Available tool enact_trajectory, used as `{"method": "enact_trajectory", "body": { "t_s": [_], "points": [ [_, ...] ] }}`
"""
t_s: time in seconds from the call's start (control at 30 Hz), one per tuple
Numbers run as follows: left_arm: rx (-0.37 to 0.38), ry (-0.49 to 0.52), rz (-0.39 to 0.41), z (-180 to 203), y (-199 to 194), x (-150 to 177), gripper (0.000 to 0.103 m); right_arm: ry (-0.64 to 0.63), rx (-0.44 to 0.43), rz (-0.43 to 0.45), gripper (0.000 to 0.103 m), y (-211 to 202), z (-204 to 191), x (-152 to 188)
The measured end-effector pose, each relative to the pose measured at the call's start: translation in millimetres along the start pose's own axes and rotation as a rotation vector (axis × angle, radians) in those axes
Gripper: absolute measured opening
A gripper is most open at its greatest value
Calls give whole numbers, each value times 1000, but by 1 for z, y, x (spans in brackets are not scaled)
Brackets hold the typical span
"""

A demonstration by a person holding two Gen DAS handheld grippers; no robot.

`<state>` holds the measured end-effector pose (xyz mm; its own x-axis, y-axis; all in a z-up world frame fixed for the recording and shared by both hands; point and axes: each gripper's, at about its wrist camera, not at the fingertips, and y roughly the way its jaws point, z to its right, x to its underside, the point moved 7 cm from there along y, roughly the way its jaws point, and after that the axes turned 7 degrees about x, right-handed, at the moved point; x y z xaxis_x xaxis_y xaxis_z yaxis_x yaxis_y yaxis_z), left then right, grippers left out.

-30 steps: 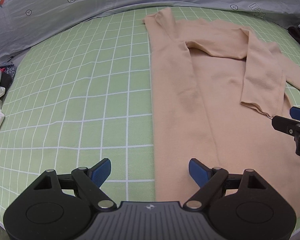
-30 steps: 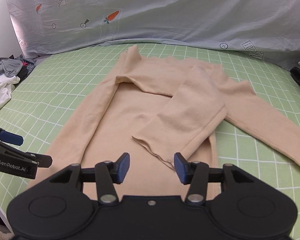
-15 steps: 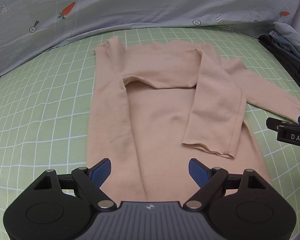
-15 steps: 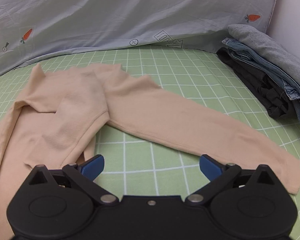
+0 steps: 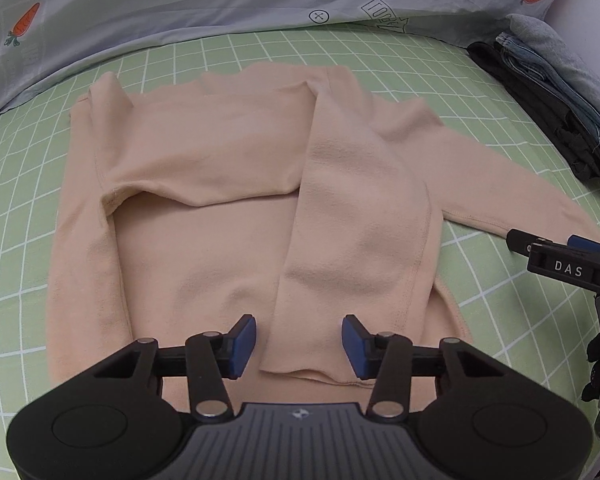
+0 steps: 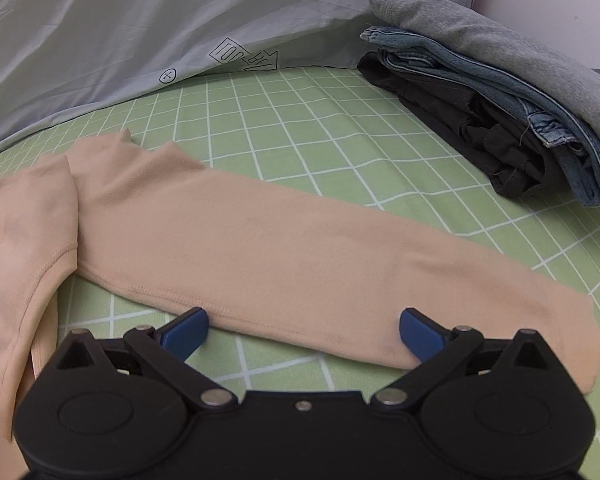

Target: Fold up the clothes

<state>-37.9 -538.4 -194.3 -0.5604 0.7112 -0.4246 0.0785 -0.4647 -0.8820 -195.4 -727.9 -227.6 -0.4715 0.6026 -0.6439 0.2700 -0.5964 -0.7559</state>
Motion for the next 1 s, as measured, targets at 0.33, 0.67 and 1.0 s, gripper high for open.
{"method": "enact_trajectory", "body": {
  "t_s": [0.33, 0.67, 1.0],
  "points": [
    [51, -109, 65, -10, -23, 6, 4, -3, -14, 98, 103, -2, 0, 5],
    [-13, -202, 158, -13, -71, 34, 4, -1, -25, 186, 103, -5, 0, 11],
    [-44, -364, 232, -37, -116, 69, 4, -6, -23, 188, 103, -4, 1, 12]
  ]
}}
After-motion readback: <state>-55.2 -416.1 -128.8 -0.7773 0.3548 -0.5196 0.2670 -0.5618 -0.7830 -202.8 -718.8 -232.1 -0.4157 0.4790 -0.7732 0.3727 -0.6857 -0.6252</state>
